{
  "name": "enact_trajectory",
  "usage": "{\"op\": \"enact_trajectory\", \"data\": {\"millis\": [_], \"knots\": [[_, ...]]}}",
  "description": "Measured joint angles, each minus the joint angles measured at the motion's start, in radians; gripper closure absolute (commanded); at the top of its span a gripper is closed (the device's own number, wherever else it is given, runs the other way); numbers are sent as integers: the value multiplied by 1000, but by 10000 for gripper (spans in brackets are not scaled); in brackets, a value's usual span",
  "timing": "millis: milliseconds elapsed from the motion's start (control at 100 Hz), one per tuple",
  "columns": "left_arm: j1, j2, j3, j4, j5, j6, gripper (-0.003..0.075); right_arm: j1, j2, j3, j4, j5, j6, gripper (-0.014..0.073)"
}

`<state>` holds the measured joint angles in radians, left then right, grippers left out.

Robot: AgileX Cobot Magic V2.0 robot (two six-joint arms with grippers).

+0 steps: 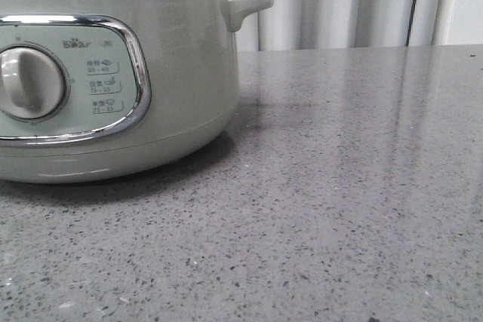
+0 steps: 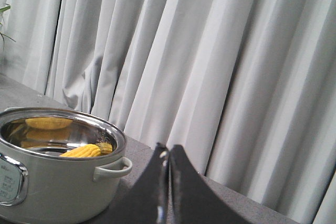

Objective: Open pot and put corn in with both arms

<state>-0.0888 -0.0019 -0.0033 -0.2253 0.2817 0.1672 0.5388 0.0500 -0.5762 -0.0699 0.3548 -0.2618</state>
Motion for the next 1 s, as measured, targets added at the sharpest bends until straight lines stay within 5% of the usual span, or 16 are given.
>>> {"op": "enact_trajectory", "data": {"millis": [840, 1000], "knots": [[40, -3, 0, 9, 36, -6, 741, 0, 0, 7, -2, -4, 0, 647], [40, -3, 0, 9, 36, -6, 741, -44, 0, 56, -119, -11, 0, 647]]}}
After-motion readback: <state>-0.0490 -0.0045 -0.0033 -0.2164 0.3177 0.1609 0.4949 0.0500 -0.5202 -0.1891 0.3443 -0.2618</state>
